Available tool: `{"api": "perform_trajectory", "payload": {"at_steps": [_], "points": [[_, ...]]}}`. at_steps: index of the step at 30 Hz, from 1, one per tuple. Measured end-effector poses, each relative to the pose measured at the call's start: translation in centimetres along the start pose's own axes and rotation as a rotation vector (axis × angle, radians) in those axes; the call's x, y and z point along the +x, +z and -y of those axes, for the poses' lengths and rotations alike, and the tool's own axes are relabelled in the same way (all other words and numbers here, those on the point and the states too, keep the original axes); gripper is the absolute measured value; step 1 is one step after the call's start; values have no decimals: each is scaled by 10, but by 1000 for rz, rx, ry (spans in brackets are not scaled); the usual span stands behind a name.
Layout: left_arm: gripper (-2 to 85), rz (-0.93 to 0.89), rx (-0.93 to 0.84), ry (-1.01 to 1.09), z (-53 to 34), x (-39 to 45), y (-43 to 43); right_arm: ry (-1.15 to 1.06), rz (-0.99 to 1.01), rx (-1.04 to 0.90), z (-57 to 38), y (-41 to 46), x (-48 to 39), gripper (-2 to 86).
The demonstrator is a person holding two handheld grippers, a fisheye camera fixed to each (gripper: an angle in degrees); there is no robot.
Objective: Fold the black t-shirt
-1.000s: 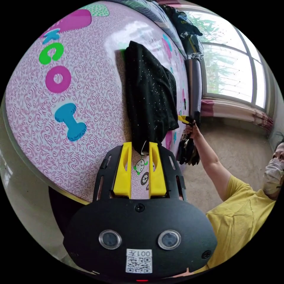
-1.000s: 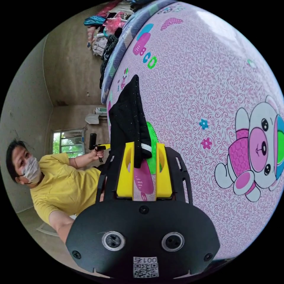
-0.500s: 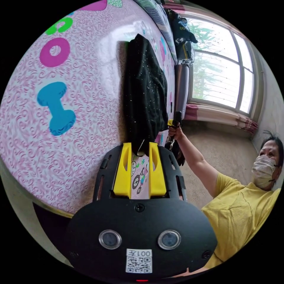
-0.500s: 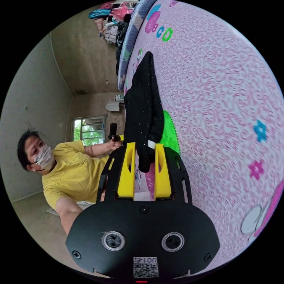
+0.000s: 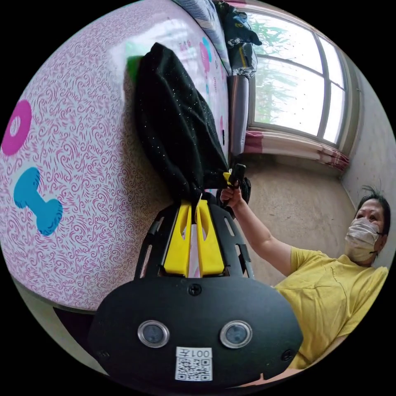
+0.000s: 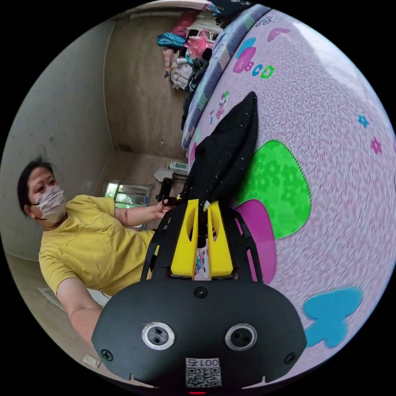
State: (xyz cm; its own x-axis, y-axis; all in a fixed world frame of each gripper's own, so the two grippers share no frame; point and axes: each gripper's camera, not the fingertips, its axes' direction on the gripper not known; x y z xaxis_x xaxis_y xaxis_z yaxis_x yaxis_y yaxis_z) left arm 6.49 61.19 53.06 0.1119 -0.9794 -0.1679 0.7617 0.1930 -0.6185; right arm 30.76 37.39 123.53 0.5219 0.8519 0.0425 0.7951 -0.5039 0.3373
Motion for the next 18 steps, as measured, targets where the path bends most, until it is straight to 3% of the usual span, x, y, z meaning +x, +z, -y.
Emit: {"api": "perform_trajectory", "payload": {"at_steps": [10, 18], "points": [[-11, -168, -257, 246, 8, 57, -51, -2, 95, 451, -181, 21, -96, 3], [-11, -294, -458, 473, 6, 147, -50, -135, 9, 805, -303, 41, -229, 2]]}}
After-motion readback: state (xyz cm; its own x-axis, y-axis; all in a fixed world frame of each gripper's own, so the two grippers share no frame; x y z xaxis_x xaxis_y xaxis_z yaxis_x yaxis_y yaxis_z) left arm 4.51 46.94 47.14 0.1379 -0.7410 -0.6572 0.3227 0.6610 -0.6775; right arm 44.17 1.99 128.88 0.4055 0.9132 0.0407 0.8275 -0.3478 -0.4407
